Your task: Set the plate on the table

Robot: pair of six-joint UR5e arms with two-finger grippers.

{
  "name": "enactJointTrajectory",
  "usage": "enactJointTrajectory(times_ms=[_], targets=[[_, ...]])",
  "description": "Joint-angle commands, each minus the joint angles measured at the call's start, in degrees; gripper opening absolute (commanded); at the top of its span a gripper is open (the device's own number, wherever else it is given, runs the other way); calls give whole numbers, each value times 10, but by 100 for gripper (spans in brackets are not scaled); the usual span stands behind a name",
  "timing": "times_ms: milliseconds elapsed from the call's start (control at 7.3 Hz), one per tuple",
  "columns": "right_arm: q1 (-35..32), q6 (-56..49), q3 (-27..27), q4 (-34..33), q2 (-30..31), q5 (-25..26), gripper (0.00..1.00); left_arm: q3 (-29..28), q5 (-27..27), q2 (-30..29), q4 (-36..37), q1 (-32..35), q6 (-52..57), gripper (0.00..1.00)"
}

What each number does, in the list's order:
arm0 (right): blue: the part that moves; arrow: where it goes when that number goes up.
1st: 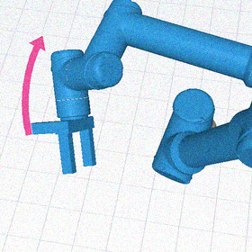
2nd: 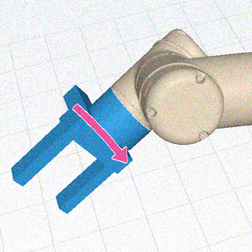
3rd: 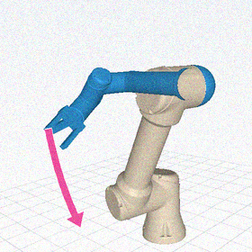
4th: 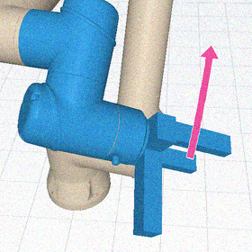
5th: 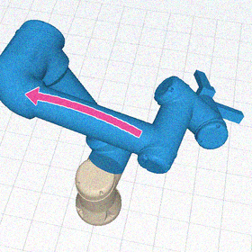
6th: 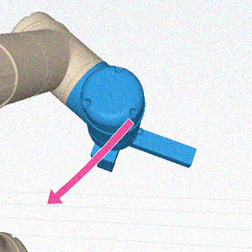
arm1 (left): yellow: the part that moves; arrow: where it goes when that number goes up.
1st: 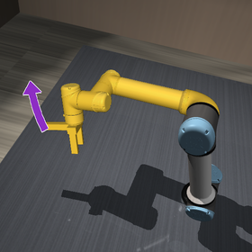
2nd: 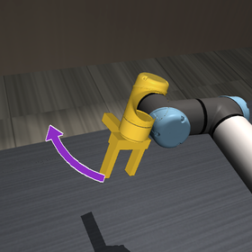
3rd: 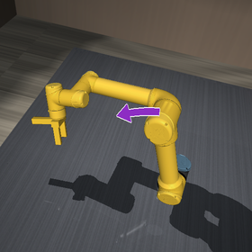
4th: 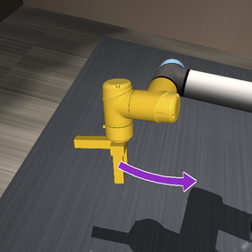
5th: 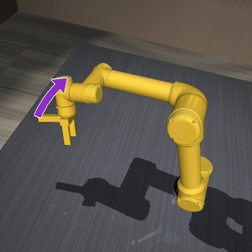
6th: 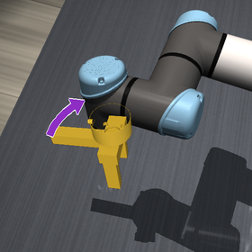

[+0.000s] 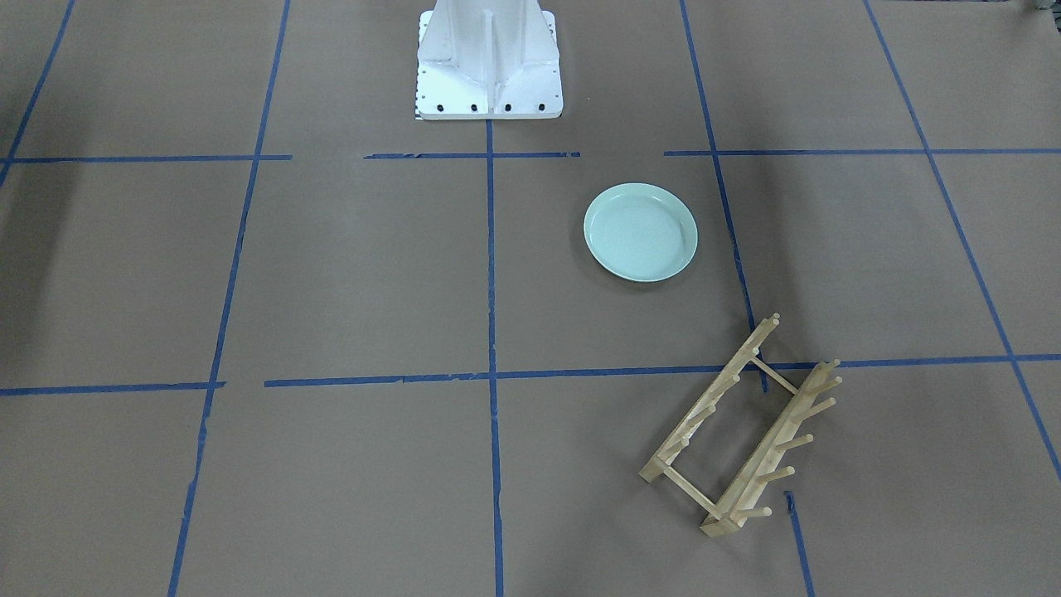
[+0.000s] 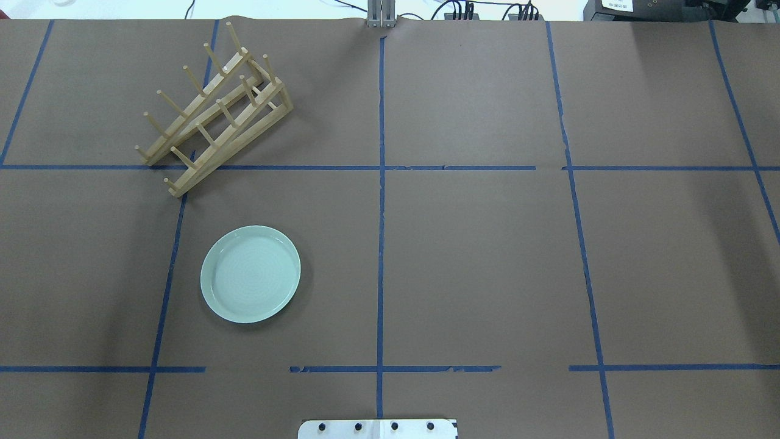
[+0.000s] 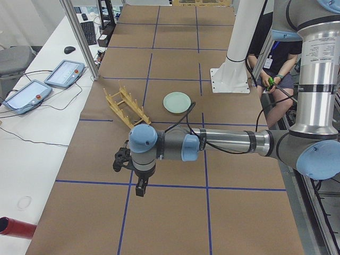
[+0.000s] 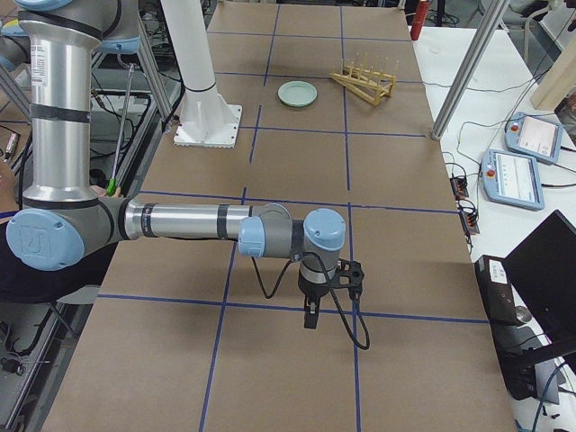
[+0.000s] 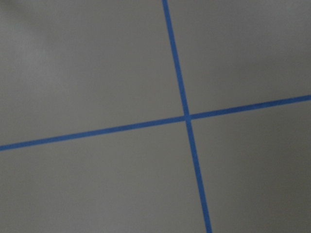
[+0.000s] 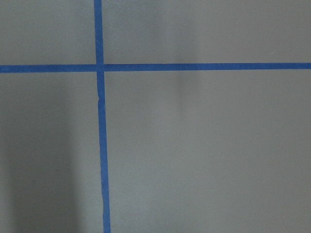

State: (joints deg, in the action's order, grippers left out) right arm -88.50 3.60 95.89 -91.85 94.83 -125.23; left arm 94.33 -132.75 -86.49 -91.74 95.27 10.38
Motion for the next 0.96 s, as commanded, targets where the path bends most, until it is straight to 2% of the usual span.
enactJointTrajectory(times_ms=[0, 411, 822], targets=[[0, 0, 0, 0, 0, 0, 100, -27, 0, 5, -17, 2, -39, 100], [0, 0, 0, 0, -1, 1, 100, -16, -3, -1, -15, 1, -117, 100], [0, 0, 0, 0, 0, 0, 100, -17, -9, -1, -15, 0, -128, 100]])
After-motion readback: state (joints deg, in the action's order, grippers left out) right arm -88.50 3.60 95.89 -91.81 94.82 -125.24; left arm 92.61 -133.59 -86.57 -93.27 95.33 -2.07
